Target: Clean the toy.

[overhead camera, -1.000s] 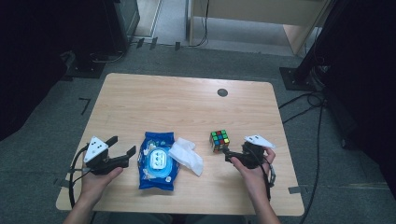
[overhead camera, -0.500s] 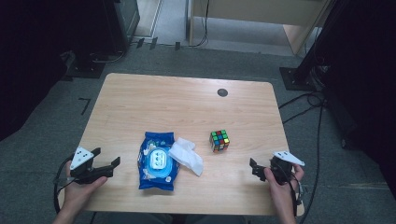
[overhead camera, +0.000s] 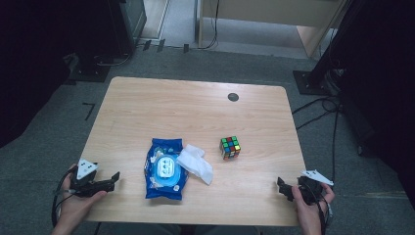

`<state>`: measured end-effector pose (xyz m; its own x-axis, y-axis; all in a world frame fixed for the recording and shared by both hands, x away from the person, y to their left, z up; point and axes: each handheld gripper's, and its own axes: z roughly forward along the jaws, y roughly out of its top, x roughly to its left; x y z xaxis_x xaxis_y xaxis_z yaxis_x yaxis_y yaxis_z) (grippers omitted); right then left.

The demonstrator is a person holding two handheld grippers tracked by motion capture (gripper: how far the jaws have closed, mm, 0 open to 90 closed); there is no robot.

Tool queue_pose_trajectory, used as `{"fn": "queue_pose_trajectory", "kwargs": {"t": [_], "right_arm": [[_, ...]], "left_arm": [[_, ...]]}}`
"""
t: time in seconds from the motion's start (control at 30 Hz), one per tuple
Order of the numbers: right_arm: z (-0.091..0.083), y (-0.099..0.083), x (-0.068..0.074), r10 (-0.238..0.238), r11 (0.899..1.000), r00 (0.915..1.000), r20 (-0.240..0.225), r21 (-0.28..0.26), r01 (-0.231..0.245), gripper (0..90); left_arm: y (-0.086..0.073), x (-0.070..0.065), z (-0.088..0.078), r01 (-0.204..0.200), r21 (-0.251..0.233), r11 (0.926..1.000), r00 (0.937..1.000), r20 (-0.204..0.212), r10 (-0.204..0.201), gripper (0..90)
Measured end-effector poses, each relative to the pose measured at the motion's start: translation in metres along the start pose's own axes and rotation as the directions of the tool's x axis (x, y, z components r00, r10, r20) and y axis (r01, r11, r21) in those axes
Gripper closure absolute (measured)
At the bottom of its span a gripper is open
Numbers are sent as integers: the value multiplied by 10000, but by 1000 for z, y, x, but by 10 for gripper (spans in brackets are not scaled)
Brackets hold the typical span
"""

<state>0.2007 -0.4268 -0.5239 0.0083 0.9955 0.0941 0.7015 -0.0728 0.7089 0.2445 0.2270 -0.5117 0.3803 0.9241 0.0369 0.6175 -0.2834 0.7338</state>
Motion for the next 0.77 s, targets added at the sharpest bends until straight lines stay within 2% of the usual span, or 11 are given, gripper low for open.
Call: {"fn": "queue_pose_trajectory", "kwargs": {"t": [0.1, 0.2, 0.27, 0.3, 0.5, 0.77], "right_arm": [[-1, -2, 0, -158, 9999, 9998, 84, -5, 158, 0], [-1, -5, 2, -384, 9993, 9989, 259, -35, 385, 0], [-1, -6, 5, -728, 9973, 9972, 194, 67, 727, 0], [-1, -6, 7, -789, 9969, 9968, 157, 79, 788, 0], [-1, -5, 10, -750, 9972, 9970, 197, 78, 749, 0], [0, -5, 9, -732, 9973, 9971, 201, 86, 731, 0]], "left_arm": [[0, -4, 4, -294, 395, 9988, 9994, -177, 301, 96], [0, -6, 6, -449, 348, 9984, 9989, -128, 454, 93], [0, -5, 7, -326, 338, 9989, 9994, 112, 322, 93], [0, -4, 8, -181, 425, 9989, 9991, 398, 165, 94], [1, -5, 10, -189, 471, 9987, 9983, 555, 163, 91], [1, -5, 10, -190, 465, 9987, 9983, 565, 163, 92]]}}
